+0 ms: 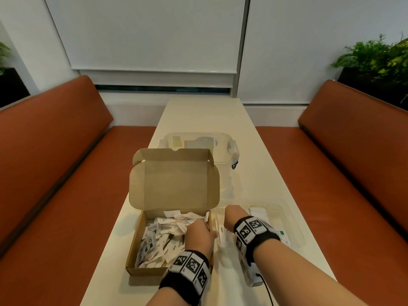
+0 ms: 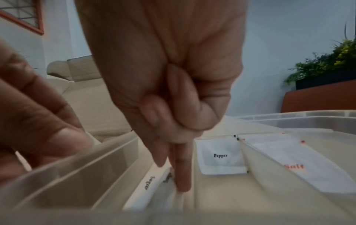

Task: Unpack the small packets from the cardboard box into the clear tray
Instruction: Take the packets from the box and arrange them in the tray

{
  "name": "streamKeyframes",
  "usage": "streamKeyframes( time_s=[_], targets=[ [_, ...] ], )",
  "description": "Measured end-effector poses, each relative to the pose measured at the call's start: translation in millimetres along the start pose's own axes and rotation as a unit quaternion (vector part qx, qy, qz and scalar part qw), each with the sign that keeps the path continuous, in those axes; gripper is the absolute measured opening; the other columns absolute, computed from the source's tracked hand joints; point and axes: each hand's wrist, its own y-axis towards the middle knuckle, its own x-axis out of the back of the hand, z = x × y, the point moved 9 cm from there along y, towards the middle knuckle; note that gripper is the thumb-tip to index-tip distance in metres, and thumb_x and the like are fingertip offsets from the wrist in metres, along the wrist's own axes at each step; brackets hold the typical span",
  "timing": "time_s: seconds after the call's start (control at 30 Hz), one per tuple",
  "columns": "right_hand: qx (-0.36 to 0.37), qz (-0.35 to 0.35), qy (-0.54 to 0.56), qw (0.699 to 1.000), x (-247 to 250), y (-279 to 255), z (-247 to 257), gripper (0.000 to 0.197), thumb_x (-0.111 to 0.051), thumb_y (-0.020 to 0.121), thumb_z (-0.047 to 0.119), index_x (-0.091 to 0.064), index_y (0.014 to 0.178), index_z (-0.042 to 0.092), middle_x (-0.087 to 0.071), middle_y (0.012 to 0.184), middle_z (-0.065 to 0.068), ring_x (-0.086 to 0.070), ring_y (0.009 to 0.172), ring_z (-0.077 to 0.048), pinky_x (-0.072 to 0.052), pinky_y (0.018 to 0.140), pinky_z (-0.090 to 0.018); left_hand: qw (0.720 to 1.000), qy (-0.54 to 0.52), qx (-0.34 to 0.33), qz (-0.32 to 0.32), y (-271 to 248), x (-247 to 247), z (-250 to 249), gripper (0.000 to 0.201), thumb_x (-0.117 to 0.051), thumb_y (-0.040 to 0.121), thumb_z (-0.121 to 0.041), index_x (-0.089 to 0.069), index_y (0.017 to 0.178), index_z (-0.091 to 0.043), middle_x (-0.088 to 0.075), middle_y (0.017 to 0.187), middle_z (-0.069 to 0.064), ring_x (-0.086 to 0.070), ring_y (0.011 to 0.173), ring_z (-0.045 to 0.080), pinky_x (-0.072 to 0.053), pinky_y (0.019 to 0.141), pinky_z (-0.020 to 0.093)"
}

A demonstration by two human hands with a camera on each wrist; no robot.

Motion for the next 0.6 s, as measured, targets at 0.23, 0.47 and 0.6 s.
streamKeyframes(
  time_s=[0.23,0.47,0.6],
  targets=[
    [0.008,0.006,-0.001,1.000,5,-7,1,0.013,-0.050,0.091,0.010,-0.059,0.081,0.009,-0.063,0.097,-0.009,-0.065,0.102,-0.024,-0.049,0.069,-0.026,1.000,-0.003,0.004,0.014,-4,4,-3,0.022,-0.071,0.083,-0.025,-0.052,0.074,-0.018,-0.065,0.092,0.004,-0.062,0.090,0.020,-0.048,0.077,0.028],
    [0.087,-0.089,0.074,0.989,48,-38,45,0.021,-0.047,0.089,0.011,-0.047,0.068,0.014,-0.055,0.078,-0.005,-0.052,0.075,-0.021,-0.043,0.068,-0.027,0.996,-0.068,0.029,-0.041,-6,42,22,0.024,-0.062,0.089,-0.037,-0.058,0.082,-0.015,-0.066,0.084,0.004,-0.063,0.081,0.020,-0.051,0.073,0.030],
    [0.144,-0.065,0.081,0.984,41,-58,93,0.015,-0.053,0.089,0.012,-0.054,0.075,0.014,-0.057,0.080,-0.004,-0.057,0.079,-0.020,-0.045,0.070,-0.026,0.990,-0.084,0.044,-0.109,-5,89,48,0.015,-0.057,0.093,-0.028,-0.062,0.089,-0.015,-0.061,0.089,0.002,-0.059,0.084,0.019,-0.049,0.075,0.029]
  ],
)
